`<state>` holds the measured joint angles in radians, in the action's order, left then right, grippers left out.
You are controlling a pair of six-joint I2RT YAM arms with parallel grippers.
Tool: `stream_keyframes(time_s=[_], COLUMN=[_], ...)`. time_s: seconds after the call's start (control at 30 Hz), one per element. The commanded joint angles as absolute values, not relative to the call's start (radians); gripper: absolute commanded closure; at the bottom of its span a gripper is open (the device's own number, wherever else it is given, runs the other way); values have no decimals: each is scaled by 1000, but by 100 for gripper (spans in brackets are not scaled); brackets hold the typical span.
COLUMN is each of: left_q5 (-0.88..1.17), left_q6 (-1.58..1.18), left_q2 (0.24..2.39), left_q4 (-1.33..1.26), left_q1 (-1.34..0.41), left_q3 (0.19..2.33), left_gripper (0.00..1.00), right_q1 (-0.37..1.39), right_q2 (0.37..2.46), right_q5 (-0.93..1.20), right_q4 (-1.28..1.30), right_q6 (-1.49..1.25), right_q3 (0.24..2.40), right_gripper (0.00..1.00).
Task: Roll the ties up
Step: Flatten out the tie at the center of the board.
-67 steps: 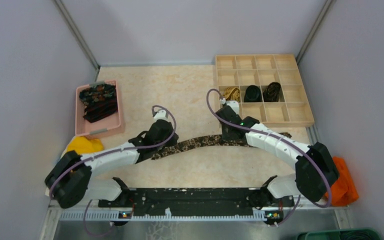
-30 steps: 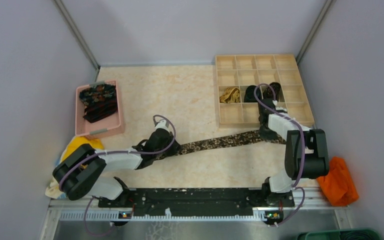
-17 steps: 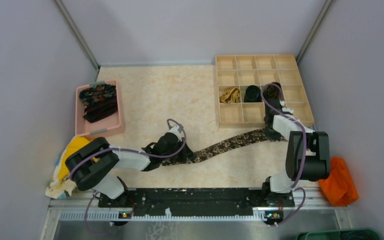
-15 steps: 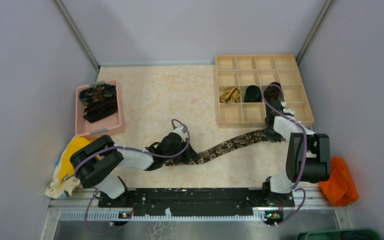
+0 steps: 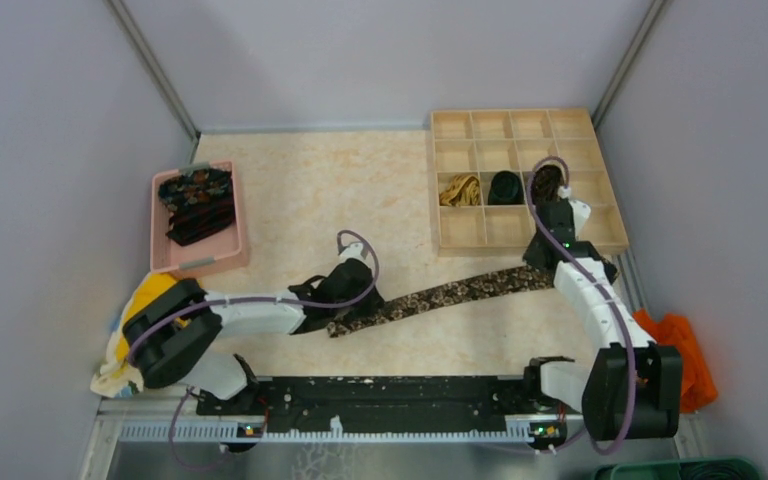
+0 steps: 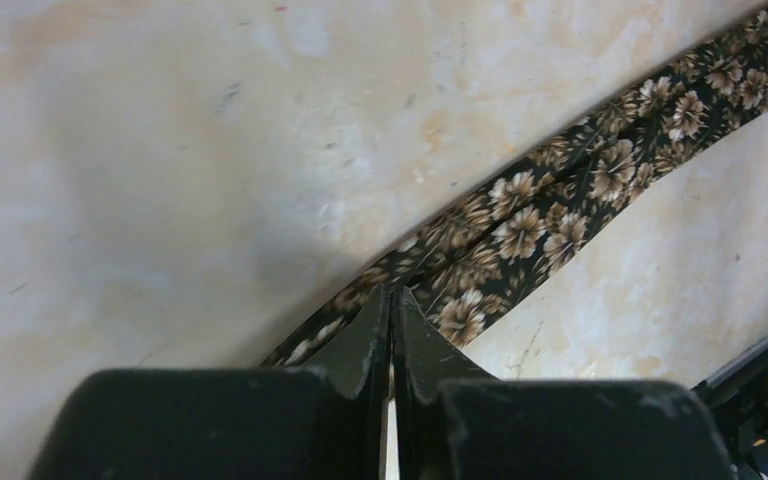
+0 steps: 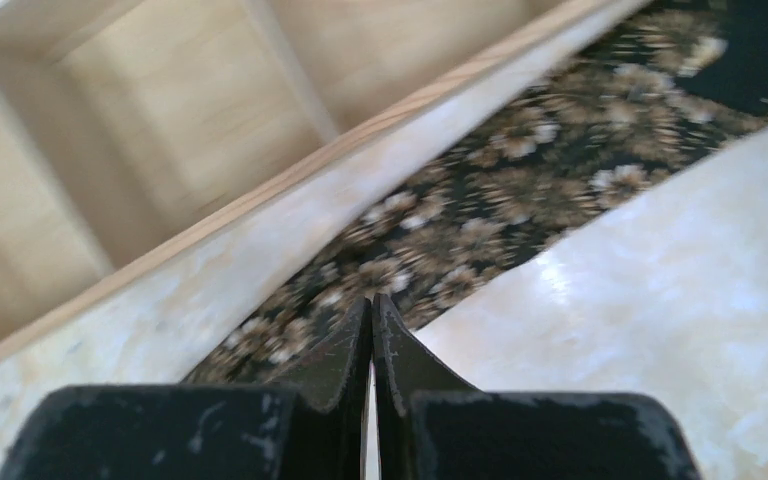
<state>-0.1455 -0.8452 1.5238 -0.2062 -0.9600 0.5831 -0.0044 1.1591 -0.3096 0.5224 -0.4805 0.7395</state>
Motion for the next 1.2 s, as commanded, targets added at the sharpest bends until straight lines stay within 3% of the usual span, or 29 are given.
stream_keyframes(time_s=[0.0,0.2,0.3,0.47,0.77,1.17], left_q5=[-275,-371,-376,-376,-358,-276], left_q6=[-853,-860,-842,-809,-808,-841], left_q2=[1348,1138,1134,1204,1261,1210], left_q4=[23,10,-27,-137,-189,-174], left_q1=[-962,-955,-909,-875,-859,-859], left_q3=[529,447,424,398,358,277], left_gripper=[92,85,100,100,100,100], right_q1=[193,546,683,865,929,930], right_q2=[1105,1095,1143,1289,1445,1605], right_q5=[-279,-190,-93,-36,105,42], right_q4=[556,542,475,383,232,234], right_q6=[-444,-514,-551,-580,-623,-599], right_q3=[782,759,734,745,729,826], right_gripper=[100,100,100,100,100,100])
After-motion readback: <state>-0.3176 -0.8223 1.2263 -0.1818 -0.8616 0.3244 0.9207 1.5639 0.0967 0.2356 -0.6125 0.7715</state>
